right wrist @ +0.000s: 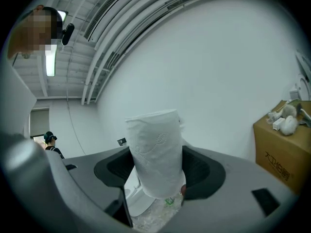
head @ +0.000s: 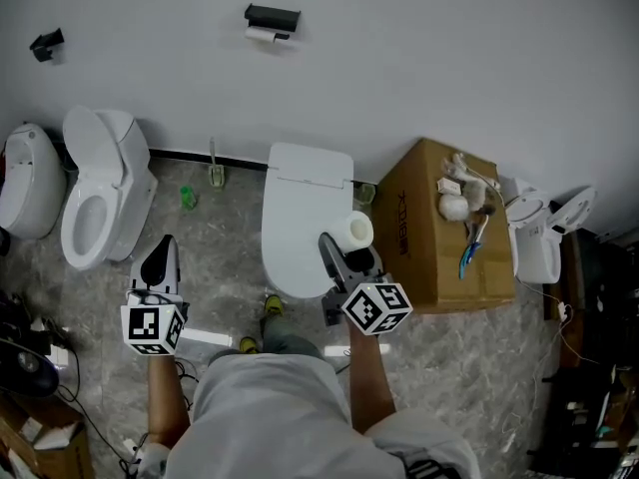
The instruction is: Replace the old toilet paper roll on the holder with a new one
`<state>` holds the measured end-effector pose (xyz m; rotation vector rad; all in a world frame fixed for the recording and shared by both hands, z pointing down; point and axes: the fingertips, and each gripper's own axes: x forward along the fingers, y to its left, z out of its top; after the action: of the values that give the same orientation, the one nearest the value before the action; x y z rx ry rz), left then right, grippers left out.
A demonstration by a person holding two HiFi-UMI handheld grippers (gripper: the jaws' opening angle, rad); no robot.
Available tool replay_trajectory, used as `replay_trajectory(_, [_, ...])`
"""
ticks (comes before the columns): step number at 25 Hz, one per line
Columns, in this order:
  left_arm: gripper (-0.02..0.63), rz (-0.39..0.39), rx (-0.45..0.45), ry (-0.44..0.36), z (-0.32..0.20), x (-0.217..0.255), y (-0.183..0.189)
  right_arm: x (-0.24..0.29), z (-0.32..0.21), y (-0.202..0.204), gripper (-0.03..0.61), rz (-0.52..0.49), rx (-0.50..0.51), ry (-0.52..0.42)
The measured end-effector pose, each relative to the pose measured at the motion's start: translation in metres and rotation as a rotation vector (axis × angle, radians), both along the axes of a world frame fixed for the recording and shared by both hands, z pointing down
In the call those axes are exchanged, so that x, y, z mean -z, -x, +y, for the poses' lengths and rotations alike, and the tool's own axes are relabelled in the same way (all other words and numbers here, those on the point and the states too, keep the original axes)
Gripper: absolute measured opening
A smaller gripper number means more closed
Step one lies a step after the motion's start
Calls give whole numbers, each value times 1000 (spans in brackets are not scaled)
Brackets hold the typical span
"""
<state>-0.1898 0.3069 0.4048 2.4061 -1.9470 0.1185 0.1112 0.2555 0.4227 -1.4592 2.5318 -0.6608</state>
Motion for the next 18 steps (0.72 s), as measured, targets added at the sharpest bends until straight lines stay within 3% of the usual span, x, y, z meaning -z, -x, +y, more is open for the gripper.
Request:
replay_trajectory(12, [21, -27, -28, -3, -113, 2, -15, -7, -109, -3, 305, -23, 3, -9])
replay_trajectory(18, [21, -83, -30, -6, -171, 11, -37, -10, -172, -22, 305, -52, 1, -2])
